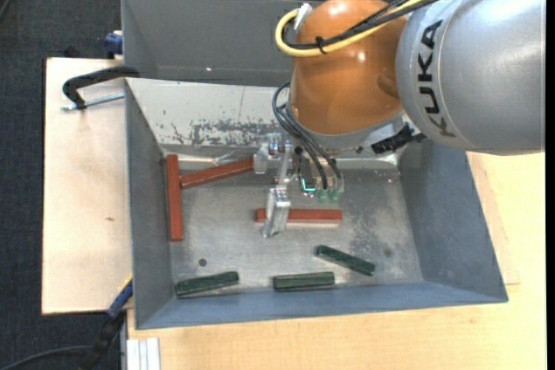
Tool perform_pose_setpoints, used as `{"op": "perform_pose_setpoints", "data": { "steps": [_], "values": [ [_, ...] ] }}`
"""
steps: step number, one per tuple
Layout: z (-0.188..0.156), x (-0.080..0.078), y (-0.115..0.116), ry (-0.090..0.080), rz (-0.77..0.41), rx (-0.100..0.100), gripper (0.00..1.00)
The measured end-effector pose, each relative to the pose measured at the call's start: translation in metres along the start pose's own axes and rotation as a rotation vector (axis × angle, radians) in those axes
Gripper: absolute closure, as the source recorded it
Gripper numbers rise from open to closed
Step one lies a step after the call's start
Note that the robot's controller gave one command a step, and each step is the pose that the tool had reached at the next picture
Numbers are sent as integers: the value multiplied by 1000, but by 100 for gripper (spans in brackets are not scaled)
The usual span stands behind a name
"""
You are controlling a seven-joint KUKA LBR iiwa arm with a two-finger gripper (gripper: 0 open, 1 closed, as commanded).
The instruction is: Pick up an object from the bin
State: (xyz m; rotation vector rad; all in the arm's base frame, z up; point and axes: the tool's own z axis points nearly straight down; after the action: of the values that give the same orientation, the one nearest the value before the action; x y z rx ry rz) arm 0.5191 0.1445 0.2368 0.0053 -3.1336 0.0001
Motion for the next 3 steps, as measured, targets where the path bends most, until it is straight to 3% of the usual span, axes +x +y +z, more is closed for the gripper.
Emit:
{"op": "perform_pose_setpoints", "data": {
  "steps": [1,2,3],
  "values": [
    [132,-10,-55,0,-83,2,0],
    [167,-56,-91,-14,-111,1,0],
    [165,-56,-88,-13,-113,-2,100]
  ]
}}
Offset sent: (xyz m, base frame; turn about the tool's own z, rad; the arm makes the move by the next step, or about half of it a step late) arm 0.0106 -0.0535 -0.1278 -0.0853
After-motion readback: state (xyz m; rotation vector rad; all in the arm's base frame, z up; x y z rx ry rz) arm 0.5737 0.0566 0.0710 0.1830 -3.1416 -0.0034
